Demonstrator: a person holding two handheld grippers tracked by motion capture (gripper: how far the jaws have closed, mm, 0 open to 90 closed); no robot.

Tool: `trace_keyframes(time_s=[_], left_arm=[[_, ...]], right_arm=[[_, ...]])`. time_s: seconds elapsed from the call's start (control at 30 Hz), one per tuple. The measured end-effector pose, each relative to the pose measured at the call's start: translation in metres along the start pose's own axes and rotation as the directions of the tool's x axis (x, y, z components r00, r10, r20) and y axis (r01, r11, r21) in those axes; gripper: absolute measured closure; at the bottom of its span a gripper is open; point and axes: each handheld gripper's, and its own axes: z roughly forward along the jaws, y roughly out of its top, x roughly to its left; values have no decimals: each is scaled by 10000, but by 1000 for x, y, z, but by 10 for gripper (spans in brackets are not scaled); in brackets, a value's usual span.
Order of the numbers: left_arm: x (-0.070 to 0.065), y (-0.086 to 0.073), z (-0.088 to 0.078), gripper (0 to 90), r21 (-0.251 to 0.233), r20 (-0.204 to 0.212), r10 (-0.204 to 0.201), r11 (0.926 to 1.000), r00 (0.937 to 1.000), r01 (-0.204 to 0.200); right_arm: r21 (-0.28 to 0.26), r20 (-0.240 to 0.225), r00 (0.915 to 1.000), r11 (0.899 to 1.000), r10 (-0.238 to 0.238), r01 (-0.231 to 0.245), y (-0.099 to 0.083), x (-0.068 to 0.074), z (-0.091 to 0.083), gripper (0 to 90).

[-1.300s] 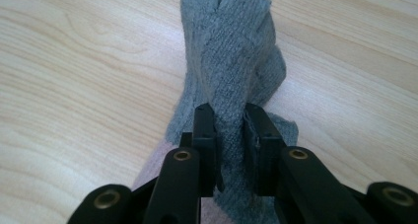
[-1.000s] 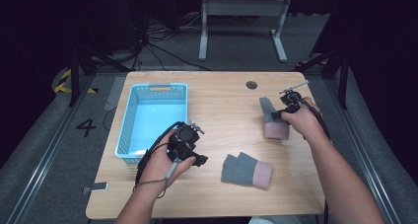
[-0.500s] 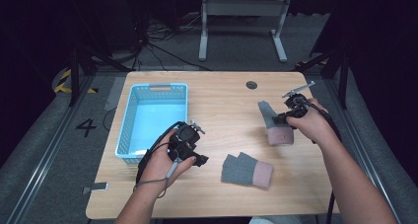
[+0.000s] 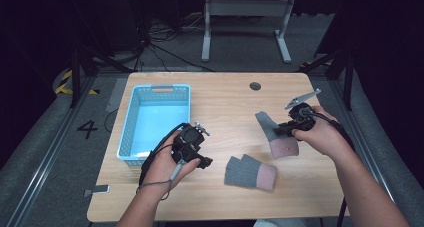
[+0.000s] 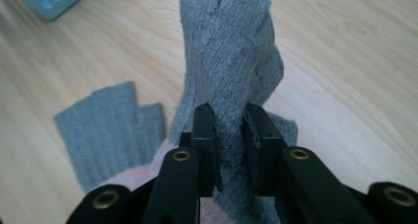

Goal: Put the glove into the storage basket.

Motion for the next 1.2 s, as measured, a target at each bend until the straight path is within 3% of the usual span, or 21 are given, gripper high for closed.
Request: trace_keyframes(time_s=[0.33, 0.5, 0.53, 0.67, 0.9, 1.13, 1.2], left_arm=[[1, -1, 0, 399, 39, 14, -51, 10000, 10000, 51], [0, -2, 1, 398, 63, 30, -118, 9999, 9999, 117], [1, -2, 0, 397, 67, 10, -88, 9999, 10000, 88], [1, -3, 0, 397, 63, -5, -97, 9999, 10000, 97], [2, -5, -1, 397, 65, -25, -162, 9998, 9999, 162], [3, -12, -4, 396, 53, -96, -308, 9995, 9995, 308], [3, -12, -5, 396, 29, -105, -368, 9993, 9993, 368]], right_arm=[[51, -925, 9942, 9984, -548, 555, -4, 25, 4, 776], [136, -1111, 9905, 9965, -806, 826, -3, 33, 8, 776], [222, -1272, 9864, 9939, -1044, 1081, -3, 39, 11, 776], [329, -1489, 9803, 9902, -1296, 1359, -1, 47, 15, 775], [395, -1723, 9738, 9868, -1483, 1572, 2, 55, 24, 774], [738, -2110, 9582, 9743, -1932, 2127, 5, 65, 36, 773], [769, -2139, 9578, 9742, -1919, 2123, 5, 66, 37, 773]])
